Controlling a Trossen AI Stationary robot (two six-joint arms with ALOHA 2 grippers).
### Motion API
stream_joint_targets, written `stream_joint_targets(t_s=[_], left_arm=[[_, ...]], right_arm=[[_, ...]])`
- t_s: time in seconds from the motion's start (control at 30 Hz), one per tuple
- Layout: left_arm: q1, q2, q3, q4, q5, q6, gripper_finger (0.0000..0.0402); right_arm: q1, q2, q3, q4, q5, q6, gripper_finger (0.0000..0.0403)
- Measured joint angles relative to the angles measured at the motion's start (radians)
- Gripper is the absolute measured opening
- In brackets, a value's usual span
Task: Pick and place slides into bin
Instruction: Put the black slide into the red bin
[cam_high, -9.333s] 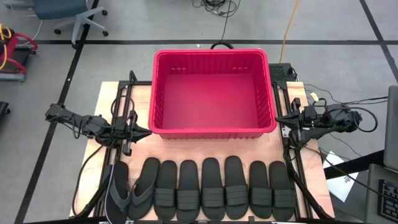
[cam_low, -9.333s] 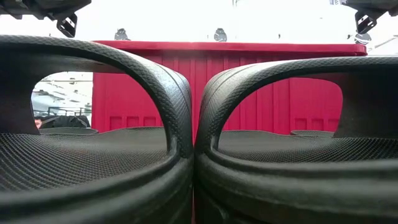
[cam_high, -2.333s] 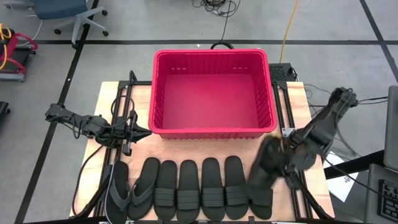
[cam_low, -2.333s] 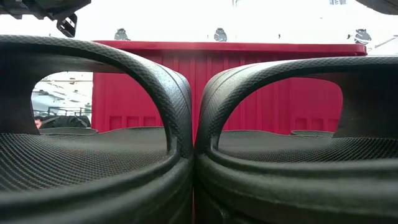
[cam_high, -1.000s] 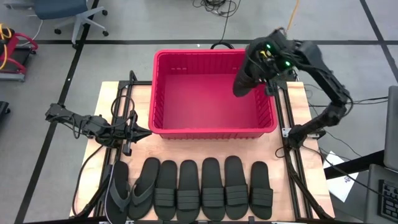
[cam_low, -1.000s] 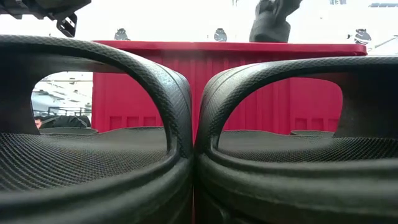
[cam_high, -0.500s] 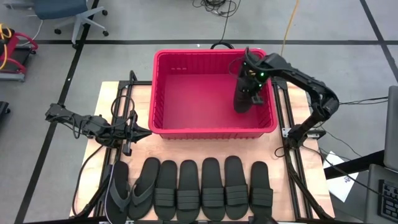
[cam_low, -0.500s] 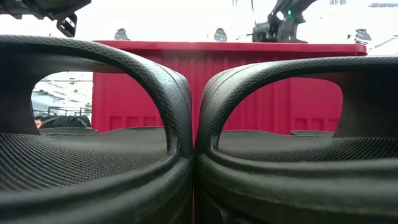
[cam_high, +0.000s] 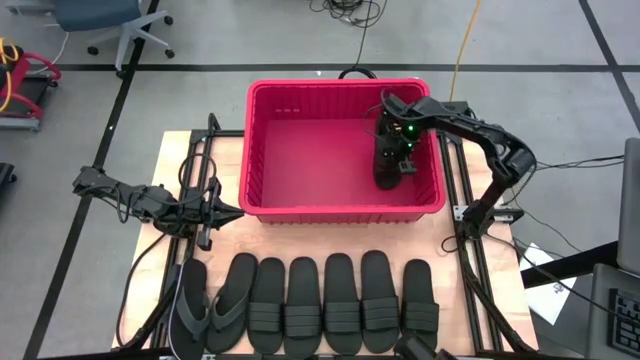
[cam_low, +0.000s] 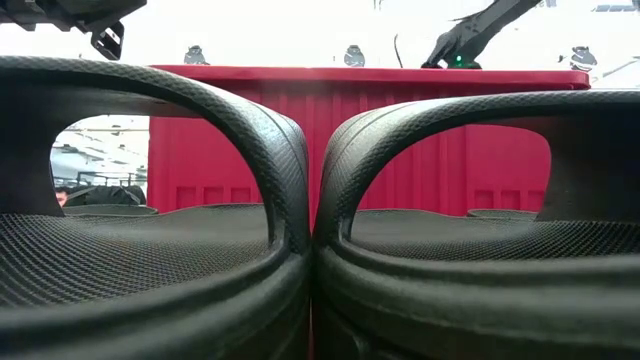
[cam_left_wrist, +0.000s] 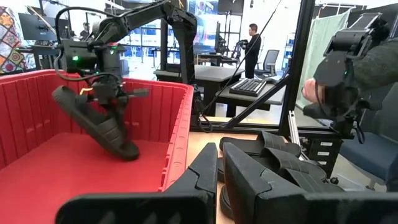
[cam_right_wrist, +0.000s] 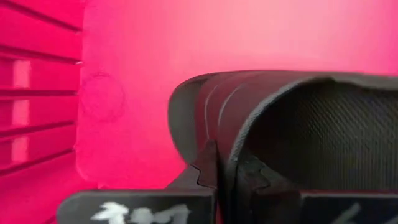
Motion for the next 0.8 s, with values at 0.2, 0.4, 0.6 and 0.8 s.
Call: stream_joint_targets(t_s=[0.2, 0.4, 0.6, 0.8], left_arm=[[0.000, 0.000, 0.000, 0.000, 0.000, 0.000, 0.0026], [0.000, 0.000, 0.000, 0.000, 0.000, 0.000, 0.0026], [0.000, 0.000, 0.000, 0.000, 0.000, 0.000, 0.0026], [0.000, 0.000, 0.000, 0.000, 0.000, 0.000, 0.0026]], right_arm=[[-0.032, 0.048, 0.003, -0.011, -0.059, -0.003, 0.0001], [-0.072, 0.057, -0.001, -0.068, -0.100, 0.024, 0.0001], [-0.094, 0.060, -0.003, -0.048, -0.085, 0.049, 0.0006], [-0.102, 0.060, -0.004, -0.017, -0.077, 0.099, 0.0052]])
